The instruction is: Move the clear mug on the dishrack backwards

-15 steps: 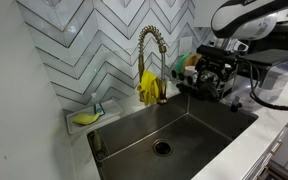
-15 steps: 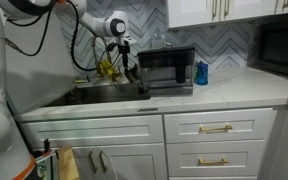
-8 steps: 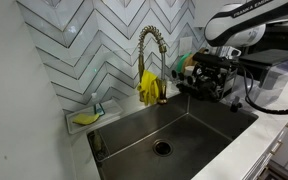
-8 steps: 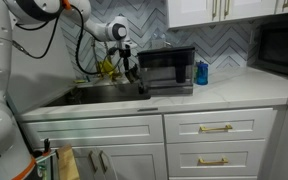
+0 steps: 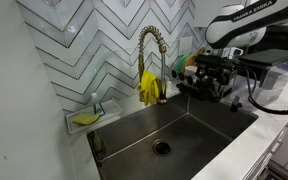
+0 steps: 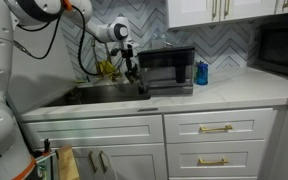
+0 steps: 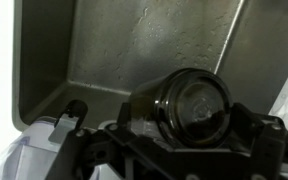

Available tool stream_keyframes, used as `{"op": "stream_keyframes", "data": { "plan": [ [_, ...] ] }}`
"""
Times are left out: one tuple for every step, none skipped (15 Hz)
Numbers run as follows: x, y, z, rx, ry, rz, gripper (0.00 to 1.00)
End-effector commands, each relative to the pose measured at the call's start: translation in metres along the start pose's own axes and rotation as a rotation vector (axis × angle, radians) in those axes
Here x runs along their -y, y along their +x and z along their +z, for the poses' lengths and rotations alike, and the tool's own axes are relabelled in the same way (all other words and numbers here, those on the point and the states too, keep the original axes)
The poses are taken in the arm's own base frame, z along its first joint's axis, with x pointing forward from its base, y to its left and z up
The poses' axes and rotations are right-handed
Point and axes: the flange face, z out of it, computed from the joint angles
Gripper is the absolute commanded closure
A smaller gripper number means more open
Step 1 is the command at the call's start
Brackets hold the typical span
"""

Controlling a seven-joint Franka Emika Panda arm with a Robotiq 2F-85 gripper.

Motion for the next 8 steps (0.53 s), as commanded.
{"op": "stream_keyframes", "data": {
  "plan": [
    [0.0062,-0.0008,0.0046,-0.004,-0.042,0.008,0.00],
    [0.0077,-0.0015,0.0060,0.002,-0.047,0.009,0.00],
    [0.0093,-0.0024,0.0071,0.011,-0.049,0.009,0.00],
    [0.0106,-0.0032,0.0082,0.018,-0.055,0.009,0.00],
    [0.0115,-0.0037,0.0092,0.025,-0.058,0.012,0.25],
    [0.0123,-0.0034,0.0095,0.026,-0.062,0.016,0.26],
    [0.0130,-0.0034,0.0096,0.028,-0.065,0.018,0.32],
    [0.0142,-0.0038,0.0076,0.026,-0.067,0.023,0.40]
  ]
}}
